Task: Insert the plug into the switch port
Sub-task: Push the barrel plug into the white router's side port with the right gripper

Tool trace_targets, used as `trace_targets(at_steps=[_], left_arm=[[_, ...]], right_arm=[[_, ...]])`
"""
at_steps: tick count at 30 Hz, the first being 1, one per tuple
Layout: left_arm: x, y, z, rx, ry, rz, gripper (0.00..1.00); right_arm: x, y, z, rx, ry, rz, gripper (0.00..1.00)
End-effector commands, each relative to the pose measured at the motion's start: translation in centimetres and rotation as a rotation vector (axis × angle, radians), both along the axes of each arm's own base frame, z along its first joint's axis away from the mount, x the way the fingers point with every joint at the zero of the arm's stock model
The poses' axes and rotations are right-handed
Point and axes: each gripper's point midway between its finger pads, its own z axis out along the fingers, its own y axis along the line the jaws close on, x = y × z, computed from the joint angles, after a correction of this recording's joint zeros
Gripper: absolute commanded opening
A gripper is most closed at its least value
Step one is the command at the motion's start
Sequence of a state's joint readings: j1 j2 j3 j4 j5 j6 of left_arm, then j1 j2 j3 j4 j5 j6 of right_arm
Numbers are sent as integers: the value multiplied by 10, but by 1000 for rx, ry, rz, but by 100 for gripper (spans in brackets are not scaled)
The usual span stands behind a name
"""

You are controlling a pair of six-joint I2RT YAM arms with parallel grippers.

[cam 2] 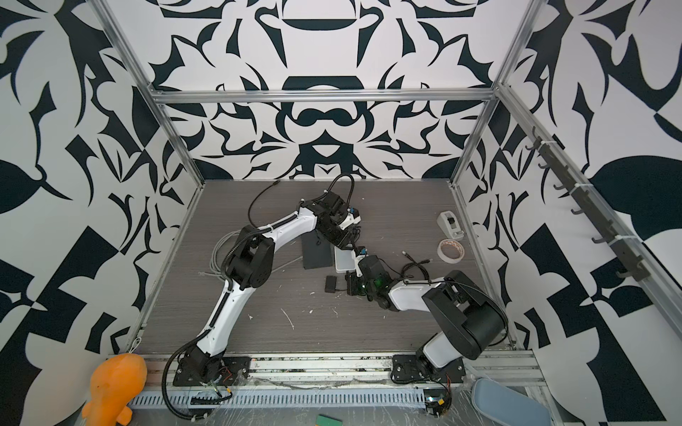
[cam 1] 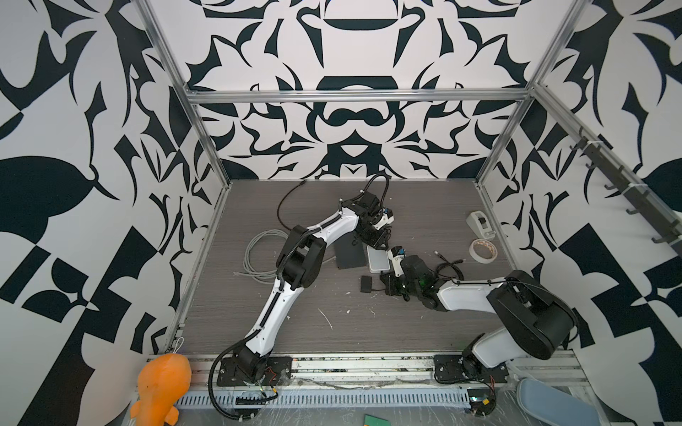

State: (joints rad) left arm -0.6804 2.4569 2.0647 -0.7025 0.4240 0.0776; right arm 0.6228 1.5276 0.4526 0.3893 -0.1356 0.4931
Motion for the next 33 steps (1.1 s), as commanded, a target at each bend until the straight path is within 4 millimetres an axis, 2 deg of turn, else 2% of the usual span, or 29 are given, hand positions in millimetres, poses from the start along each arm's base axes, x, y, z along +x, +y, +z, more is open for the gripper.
trace_targets(at_steps=[1,6,10,27,33], left_arm=[[-18,22,-41,118,66,5,47],[-24,29,-50,145,71,-10,46],[-32,30,-52,138,102,-23,43],[-101,37,-77,163,239,-165,36],[-120,37,-78,146,303,-183,35]], right_arm=[[-34,-31,-49,-155,187,-37,0],[-35,-44,-48,-196,176,-83,0],[-27,-49,-42,-201,147,-108,0],[26,-45,-16,-205,53,-80,0],[44,-44,-11,-193,34,-81,0]])
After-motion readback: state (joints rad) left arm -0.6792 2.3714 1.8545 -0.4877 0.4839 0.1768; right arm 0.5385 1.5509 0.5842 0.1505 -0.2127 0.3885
